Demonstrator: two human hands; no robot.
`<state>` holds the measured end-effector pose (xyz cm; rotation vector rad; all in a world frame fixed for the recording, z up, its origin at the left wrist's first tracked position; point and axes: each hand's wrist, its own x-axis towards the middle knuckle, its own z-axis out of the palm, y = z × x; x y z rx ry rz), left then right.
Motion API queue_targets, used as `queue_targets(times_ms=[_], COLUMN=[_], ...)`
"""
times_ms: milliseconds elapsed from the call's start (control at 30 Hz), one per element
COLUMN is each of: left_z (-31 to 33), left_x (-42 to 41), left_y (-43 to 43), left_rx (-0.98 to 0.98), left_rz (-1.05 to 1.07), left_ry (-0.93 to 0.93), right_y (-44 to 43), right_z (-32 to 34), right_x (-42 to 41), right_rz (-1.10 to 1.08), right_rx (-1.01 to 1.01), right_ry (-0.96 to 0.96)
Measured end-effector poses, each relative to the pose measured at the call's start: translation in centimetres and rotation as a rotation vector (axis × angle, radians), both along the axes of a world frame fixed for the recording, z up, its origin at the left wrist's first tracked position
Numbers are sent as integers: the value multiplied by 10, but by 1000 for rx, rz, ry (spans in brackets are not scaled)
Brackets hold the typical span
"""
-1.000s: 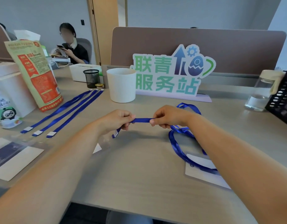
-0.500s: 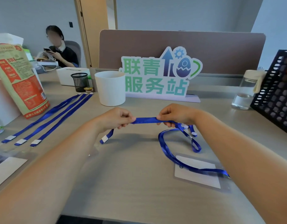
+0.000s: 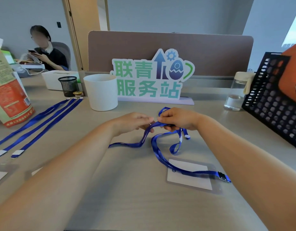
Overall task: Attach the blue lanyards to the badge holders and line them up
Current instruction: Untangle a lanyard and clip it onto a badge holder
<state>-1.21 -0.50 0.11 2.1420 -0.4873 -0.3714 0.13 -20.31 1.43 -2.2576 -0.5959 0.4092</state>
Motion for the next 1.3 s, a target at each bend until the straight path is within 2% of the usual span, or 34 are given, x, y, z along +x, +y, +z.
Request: queue_targets(times_ms=[167, 467, 567, 933, 1100, 1300], left_z=[2, 2, 3, 9, 4, -6], left_x=[1, 3, 7, 18, 22, 26], left_y=[-16, -32, -36, -35, -34, -33], left_rx=[-11, -30, -33, -108, -117, -132], left_rz=[19, -118, -98, -43, -24, 46], left_ry=[62, -29, -79, -43, -20, -1], right_y=[-14, -34, -40, -63, -74, -83], right_z=[0, 2, 1, -4, -2, -9], right_x=[0, -2, -5, -17, -22, -23], right_rz=[2, -62, -67, -93, -223, -351], right_rx=[75, 59, 12, -5, 125, 168], right_ry=[23, 24, 23, 113, 199, 153])
